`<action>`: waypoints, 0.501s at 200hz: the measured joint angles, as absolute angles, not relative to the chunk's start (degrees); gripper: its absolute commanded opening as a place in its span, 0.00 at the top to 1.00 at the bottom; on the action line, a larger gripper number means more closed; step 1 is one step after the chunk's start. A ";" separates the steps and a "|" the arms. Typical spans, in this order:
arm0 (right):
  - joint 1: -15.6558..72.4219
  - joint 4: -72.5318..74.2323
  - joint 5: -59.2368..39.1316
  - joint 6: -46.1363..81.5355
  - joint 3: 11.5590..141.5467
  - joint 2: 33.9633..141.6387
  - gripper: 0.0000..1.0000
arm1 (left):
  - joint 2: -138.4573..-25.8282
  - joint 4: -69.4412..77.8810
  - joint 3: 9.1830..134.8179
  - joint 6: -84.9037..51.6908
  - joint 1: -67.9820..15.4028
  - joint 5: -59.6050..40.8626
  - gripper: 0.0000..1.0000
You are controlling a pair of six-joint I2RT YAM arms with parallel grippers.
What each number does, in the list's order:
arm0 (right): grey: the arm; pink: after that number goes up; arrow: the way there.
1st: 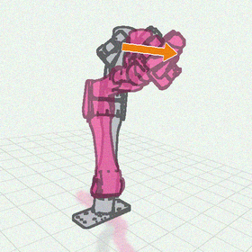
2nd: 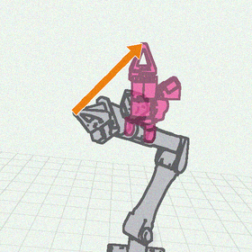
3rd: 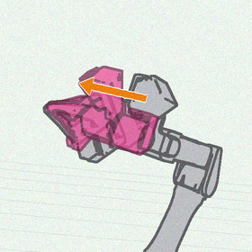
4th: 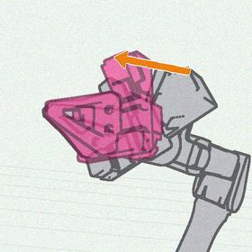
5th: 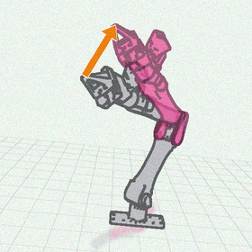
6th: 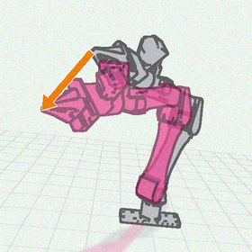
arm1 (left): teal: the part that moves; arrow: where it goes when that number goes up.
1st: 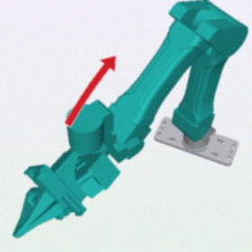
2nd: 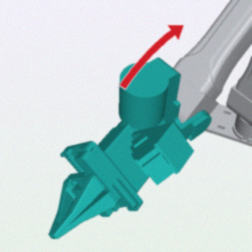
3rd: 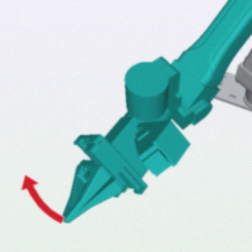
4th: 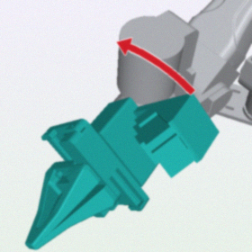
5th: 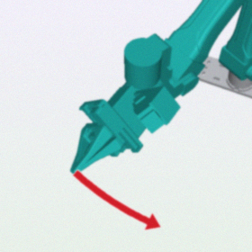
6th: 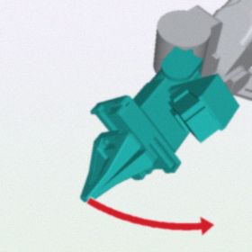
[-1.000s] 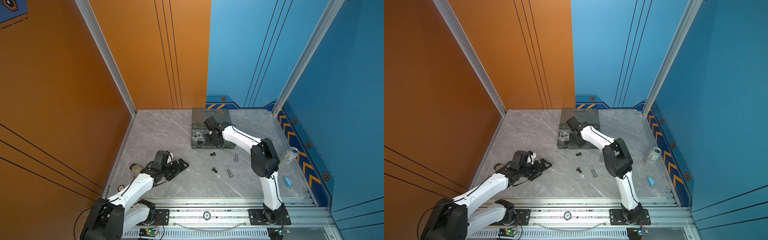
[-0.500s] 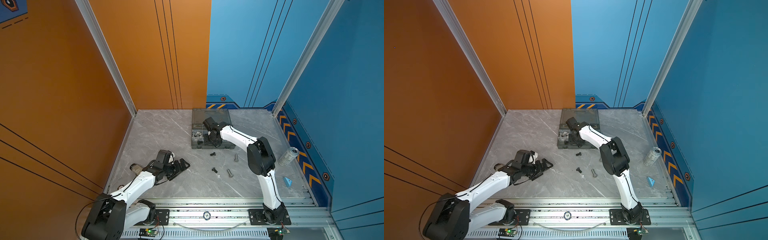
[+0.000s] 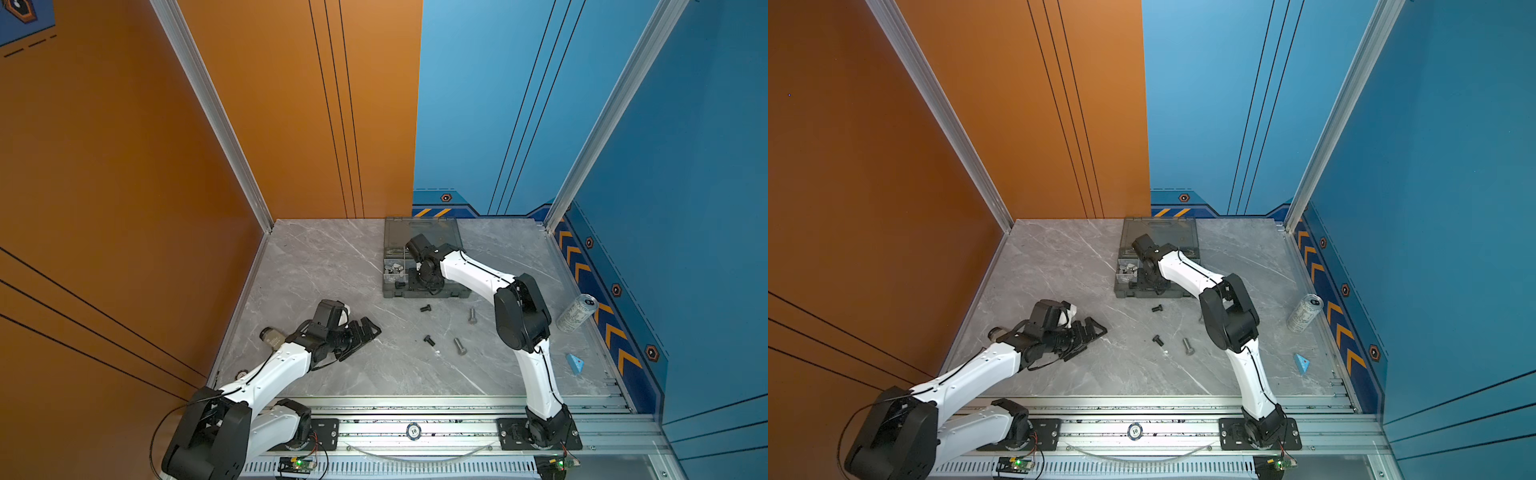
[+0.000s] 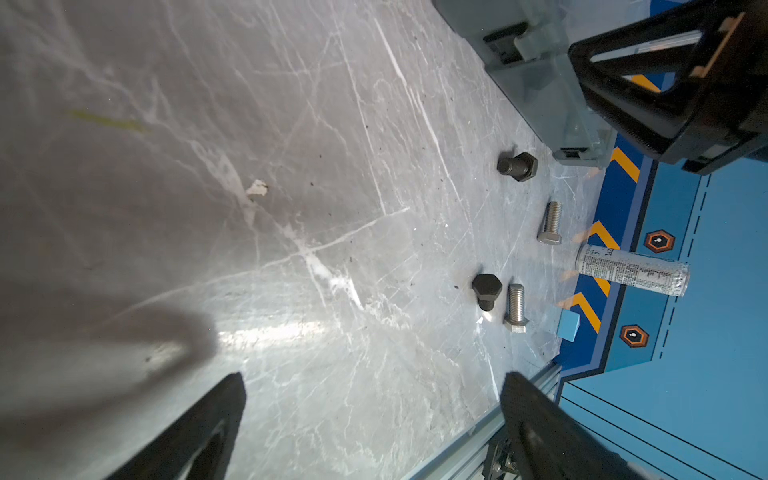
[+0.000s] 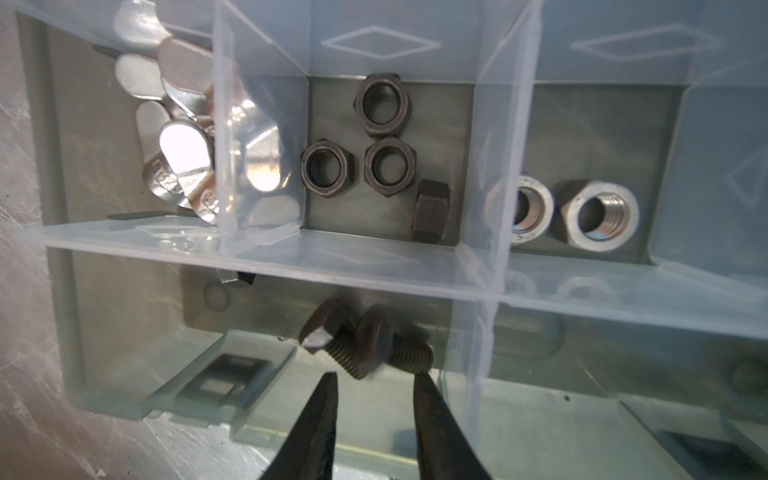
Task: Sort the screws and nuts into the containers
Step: 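Open the right gripper to drop the bolt into the nearest compartment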
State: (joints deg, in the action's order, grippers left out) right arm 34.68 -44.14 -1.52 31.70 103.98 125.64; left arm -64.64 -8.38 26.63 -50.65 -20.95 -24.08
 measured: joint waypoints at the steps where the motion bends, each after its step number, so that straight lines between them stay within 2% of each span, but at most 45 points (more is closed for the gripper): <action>1: 34.65 -44.16 -1.54 31.70 103.98 125.64 0.66 | -64.62 -8.38 26.63 -50.65 -20.95 -24.05 0.02; 68: 34.54 -44.34 -1.98 31.42 103.85 125.01 0.62 | -64.51 -8.38 26.63 -50.68 -21.08 -24.03 0.02; 100: 34.44 -44.60 -1.93 31.22 100.22 119.46 0.61 | -64.51 -8.38 26.63 -50.68 -21.08 -24.03 0.02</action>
